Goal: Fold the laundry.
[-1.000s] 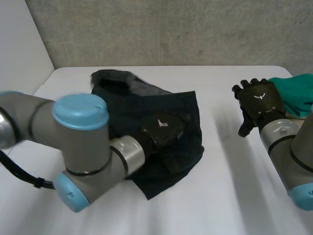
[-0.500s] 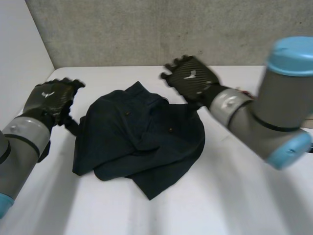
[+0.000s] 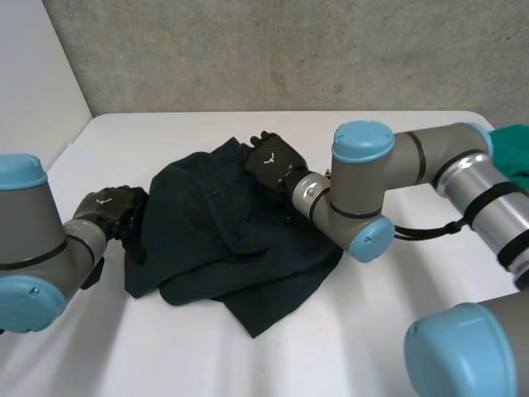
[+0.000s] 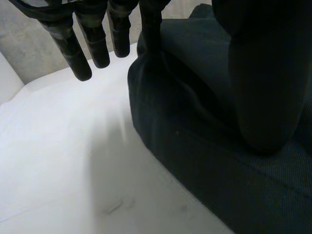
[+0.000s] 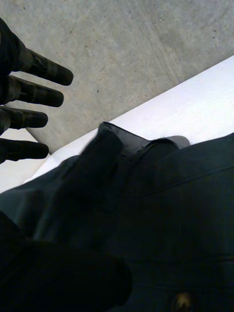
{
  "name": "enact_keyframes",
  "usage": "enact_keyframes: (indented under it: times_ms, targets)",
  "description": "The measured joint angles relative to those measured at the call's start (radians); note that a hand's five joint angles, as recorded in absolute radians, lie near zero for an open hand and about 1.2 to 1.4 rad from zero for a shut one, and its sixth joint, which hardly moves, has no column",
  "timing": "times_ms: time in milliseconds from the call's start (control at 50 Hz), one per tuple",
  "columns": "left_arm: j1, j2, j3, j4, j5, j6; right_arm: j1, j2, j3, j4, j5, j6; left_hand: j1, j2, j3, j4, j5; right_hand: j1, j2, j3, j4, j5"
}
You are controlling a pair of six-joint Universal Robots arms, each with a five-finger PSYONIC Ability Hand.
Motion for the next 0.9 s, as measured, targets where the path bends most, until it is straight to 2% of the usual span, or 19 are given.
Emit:
enact_keyframes:
  times_ms: [80, 100, 140, 160, 180, 220, 240, 260, 300, 400, 480, 560, 640, 760, 800, 880, 900]
  targets:
    - [-0.013, -0.010, 0.016, 0.000, 0.000, -0.003, 0.000, 0.075, -0.078, -0.003, -0.002, -0.015, 0.136, 0.124, 0.121, 0.117, 0.120, 0.001, 0.021, 0.029, 0.007, 0.012]
    - [-0.019, -0.012, 0.020, 0.000, 0.000, -0.004, 0.000, 0.092, -0.094, -0.006, -0.004, -0.017, 0.326, 0.284, 0.281, 0.286, 0.283, 0.090, 0.136, 0.132, 0.110, 0.105]
    - [-0.031, -0.015, 0.023, 0.000, 0.000, -0.005, 0.000, 0.108, -0.108, -0.011, -0.007, -0.019, 0.507, 0.473, 0.459, 0.464, 0.456, 0.192, 0.229, 0.234, 0.213, 0.198]
    - [-0.034, -0.015, 0.023, 0.000, 0.001, -0.005, 0.000, 0.123, -0.119, -0.018, -0.009, -0.020, 0.507, 0.473, 0.459, 0.464, 0.456, 0.329, 0.382, 0.383, 0.362, 0.340]
    - [-0.043, -0.016, 0.025, 0.001, 0.001, -0.005, 0.000, 0.137, -0.128, -0.028, -0.013, -0.021, 0.622, 0.601, 0.587, 0.591, 0.581, 0.522, 0.630, 0.623, 0.604, 0.576]
    - [-0.052, -0.016, 0.026, 0.001, 0.000, -0.005, 0.000, 0.150, -0.136, -0.042, -0.017, -0.022, 0.792, 0.791, 0.787, 0.793, 0.781, 0.652, 0.825, 0.804, 0.788, 0.759]
    - [-0.056, -0.016, 0.027, 0.002, 0.000, -0.005, 0.000, 0.157, -0.139, -0.055, -0.019, -0.022, 0.792, 0.791, 0.787, 0.793, 0.781, 0.716, 0.903, 0.895, 0.881, 0.850]
    - [-0.062, -0.015, 0.030, 0.004, 0.000, -0.005, 0.000, 0.163, -0.141, -0.070, -0.020, -0.023, 0.888, 0.891, 0.880, 0.889, 0.876, 0.738, 0.938, 0.932, 0.919, 0.885]
    - [-0.068, -0.011, 0.037, 0.009, 0.000, -0.005, 0.000, 0.169, -0.144, -0.096, -0.020, -0.023, 0.890, 0.932, 0.924, 0.936, 0.898, 0.757, 0.955, 0.957, 0.948, 0.913]
    - [-0.079, 0.001, 0.082, 0.038, 0.000, 0.002, 0.000, 0.164, -0.158, -0.158, 0.000, -0.021, 0.891, 0.935, 0.928, 0.941, 0.898, 0.760, 0.955, 0.957, 0.949, 0.916]
    - [-0.096, 0.009, 0.182, 0.093, 0.000, 0.010, -0.008, 0.134, -0.198, -0.205, 0.074, -0.015, 0.890, 0.936, 0.929, 0.941, 0.898, 0.769, 0.955, 0.957, 0.949, 0.916]
    - [-0.109, 0.010, 0.283, 0.167, 0.001, 0.014, -0.023, 0.065, -0.234, -0.231, 0.173, -0.005, 0.891, 0.936, 0.929, 0.941, 0.898, 0.784, 0.955, 0.957, 0.950, 0.916]
    - [-0.122, 0.014, 0.355, 0.246, 0.007, 0.015, -0.028, -0.023, -0.205, -0.210, 0.202, 0.014, 0.890, 0.937, 0.930, 0.941, 0.898, 0.784, 0.955, 0.957, 0.950, 0.916]
    - [-0.180, 0.048, 0.392, 0.341, 0.040, 0.013, -0.052, -0.279, 0.057, -0.030, 0.167, 0.078, 0.890, 0.938, 0.931, 0.941, 0.898, 0.784, 0.955, 0.957, 0.950, 0.918]
    - [-0.196, 0.063, 0.373, 0.345, 0.050, 0.013, -0.060, -0.314, 0.108, -0.001, 0.156, 0.081, 0.890, 0.938, 0.932, 0.941, 0.898, 0.784, 0.955, 0.957, 0.950, 0.920]
    - [-0.233, 0.113, 0.286, 0.335, 0.070, 0.013, -0.120, -0.500, 0.414, 0.136, 0.090, 0.059, 0.890, 0.938, 0.933, 0.941, 0.898, 0.784, 0.955, 0.957, 0.950, 0.920]
    - [-0.236, 0.119, 0.274, 0.332, 0.071, 0.013, -0.125, -0.515, 0.439, 0.145, 0.084, 0.055, 0.890, 0.938, 0.933, 0.941, 0.898, 0.784, 0.955, 0.957, 0.950, 0.920]
